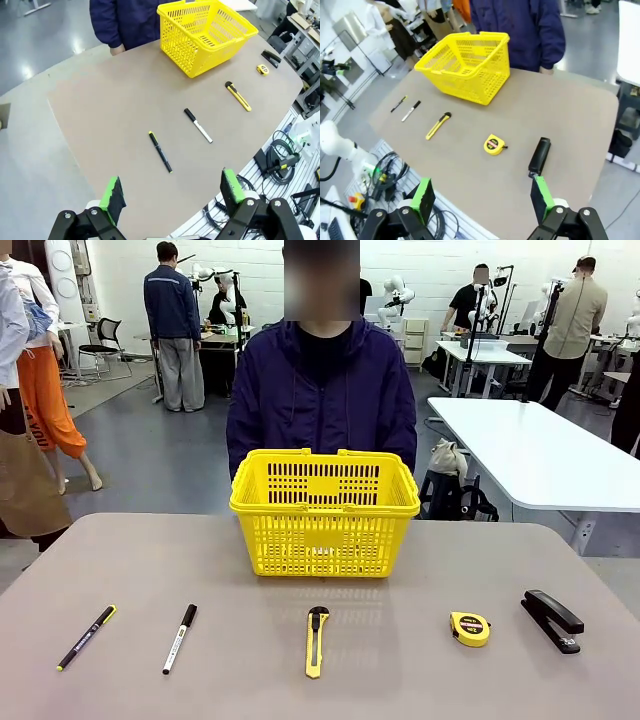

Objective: Place the items the person wants into the basket.
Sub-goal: Pick up the item the person points to and place it in the Market Basket.

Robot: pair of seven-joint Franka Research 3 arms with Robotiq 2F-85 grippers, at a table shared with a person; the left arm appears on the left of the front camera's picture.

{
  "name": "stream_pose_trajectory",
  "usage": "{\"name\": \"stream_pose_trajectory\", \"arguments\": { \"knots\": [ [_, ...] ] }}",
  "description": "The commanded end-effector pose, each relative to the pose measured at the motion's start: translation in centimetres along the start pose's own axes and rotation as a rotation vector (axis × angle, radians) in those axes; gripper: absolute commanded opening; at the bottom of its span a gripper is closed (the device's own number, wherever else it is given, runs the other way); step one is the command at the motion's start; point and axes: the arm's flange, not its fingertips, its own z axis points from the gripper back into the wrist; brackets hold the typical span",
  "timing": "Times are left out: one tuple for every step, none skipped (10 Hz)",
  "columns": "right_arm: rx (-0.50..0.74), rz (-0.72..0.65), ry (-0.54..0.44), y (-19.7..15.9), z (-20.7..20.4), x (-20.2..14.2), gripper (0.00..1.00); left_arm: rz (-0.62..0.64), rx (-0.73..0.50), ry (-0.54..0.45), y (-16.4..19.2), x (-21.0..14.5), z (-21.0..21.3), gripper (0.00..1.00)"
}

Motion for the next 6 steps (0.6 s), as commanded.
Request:
{"name": "stream_pose_trajectory", "arguments": {
  "knots": [
    [0.059, 0.022, 0.006, -0.3, 1.0, -0.8, 1.00, -0.009, -0.028, 0.008, 0.8, -0.8, 1.2, 1.00],
    [0.064, 0.013, 0.018, -0.6, 1.3, -0.8, 1.00, -0.001, -0.031, -0.002, 1.2, -1.4, 1.8, 1.00],
    [0.067, 0.004, 0.028, -0.8, 1.3, -0.8, 1.00, 0.006, -0.025, -0.015, 1.2, -1.7, 2.1, 1.00],
    [0.067, -0.019, 0.052, -1.1, 0.8, -0.5, 1.00, -0.006, -0.014, -0.052, 1.4, -1.6, 2.9, 1.00],
    [0.074, -0.021, 0.074, -1.2, 0.5, -0.3, 1.00, -0.010, -0.008, -0.057, 1.1, -1.7, 3.2, 1.00],
    [0.077, -0.019, 0.086, -1.3, 0.2, 0.0, 1.00, -0.012, 0.000, -0.056, 1.0, -1.8, 3.4, 1.00]
  ]
}}
